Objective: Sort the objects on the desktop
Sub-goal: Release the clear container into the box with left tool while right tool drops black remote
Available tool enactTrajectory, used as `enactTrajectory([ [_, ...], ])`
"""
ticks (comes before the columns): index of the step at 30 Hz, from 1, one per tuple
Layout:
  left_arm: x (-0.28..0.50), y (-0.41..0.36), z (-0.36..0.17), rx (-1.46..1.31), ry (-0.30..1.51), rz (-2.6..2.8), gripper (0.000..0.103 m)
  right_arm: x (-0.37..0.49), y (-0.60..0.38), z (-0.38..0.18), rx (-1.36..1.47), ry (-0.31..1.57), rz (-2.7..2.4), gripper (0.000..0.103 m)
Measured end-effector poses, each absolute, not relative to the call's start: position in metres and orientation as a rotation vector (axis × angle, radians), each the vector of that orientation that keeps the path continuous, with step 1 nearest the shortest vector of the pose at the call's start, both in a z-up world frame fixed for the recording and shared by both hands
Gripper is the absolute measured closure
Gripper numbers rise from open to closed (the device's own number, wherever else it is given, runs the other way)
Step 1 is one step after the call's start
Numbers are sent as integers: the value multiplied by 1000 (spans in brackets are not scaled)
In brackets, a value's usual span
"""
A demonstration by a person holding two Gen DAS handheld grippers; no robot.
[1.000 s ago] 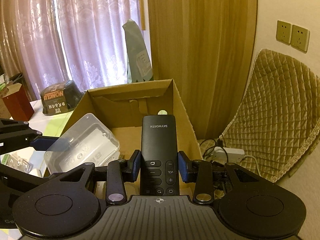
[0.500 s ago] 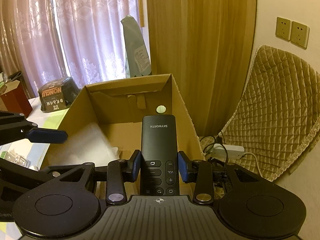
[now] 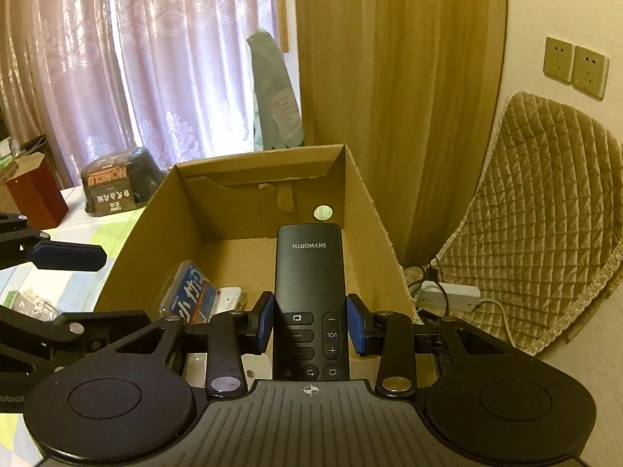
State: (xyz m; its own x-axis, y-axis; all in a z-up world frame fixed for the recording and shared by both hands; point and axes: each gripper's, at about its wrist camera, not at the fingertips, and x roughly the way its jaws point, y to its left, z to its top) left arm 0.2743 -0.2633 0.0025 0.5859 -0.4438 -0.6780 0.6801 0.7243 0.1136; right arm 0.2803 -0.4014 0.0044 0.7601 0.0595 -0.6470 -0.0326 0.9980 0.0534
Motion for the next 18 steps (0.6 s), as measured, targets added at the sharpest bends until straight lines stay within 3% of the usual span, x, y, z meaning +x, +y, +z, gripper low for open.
enactTrajectory([
  [18, 272, -255, 4, 368, 674, -666, 43, 285, -386, 11, -18, 676, 76, 65],
])
